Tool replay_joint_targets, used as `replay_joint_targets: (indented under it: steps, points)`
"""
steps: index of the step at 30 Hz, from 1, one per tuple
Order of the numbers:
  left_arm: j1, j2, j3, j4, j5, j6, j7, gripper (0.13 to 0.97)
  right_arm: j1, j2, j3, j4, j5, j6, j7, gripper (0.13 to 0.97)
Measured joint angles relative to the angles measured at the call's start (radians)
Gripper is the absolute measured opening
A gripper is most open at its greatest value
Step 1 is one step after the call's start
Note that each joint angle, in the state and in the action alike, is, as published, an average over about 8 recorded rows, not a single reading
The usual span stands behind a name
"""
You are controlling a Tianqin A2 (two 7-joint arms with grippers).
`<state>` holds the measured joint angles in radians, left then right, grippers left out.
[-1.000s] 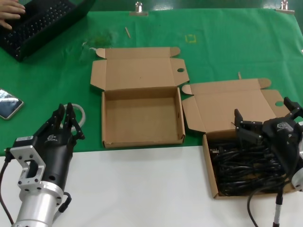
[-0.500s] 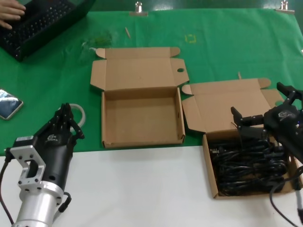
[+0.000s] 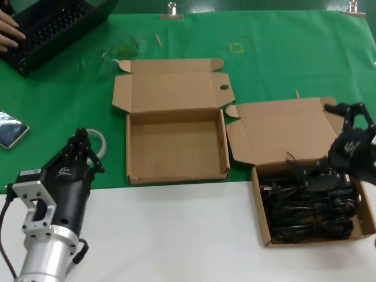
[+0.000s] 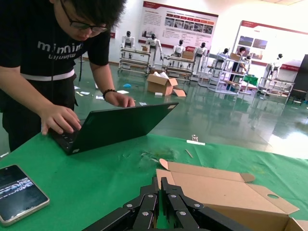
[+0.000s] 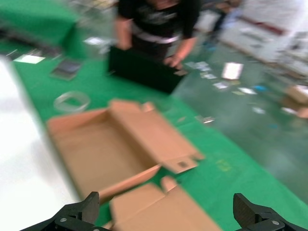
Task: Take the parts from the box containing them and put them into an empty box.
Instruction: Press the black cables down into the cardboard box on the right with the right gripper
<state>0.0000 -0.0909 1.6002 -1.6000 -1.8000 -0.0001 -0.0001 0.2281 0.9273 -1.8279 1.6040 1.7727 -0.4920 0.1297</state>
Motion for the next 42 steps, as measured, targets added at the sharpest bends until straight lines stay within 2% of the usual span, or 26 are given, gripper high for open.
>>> replay_joint_targets:
  steps: [10, 19, 25, 33, 42]
  points:
    - [0.0, 0.0, 0.0, 0.0, 0.0, 0.0, 0.0, 0.156, 0.189, 0.077, -0.092, -0.116, -0.063, -0.366, -0.151, 0.966]
    - [0.0, 0.0, 0.0, 0.0, 0.0, 0.0, 0.0, 0.156, 0.455, 0.084, -0.214, -0.325, -0.123, -0.748, -0.29, 0.966]
    - [0.0, 0.0, 0.0, 0.0, 0.0, 0.0, 0.0, 0.156, 0.565, 0.078, -0.257, -0.427, -0.155, -0.948, -0.348, 0.966]
    - [0.0, 0.0, 0.0, 0.0, 0.0, 0.0, 0.0, 0.156, 0.65, 0.043, -0.301, -0.544, -0.242, -1.046, -0.401, 0.966]
    - [0.0, 0.0, 0.0, 0.0, 0.0, 0.0, 0.0, 0.156, 0.698, -0.031, -0.343, -0.673, -0.371, -0.995, -0.456, 0.966]
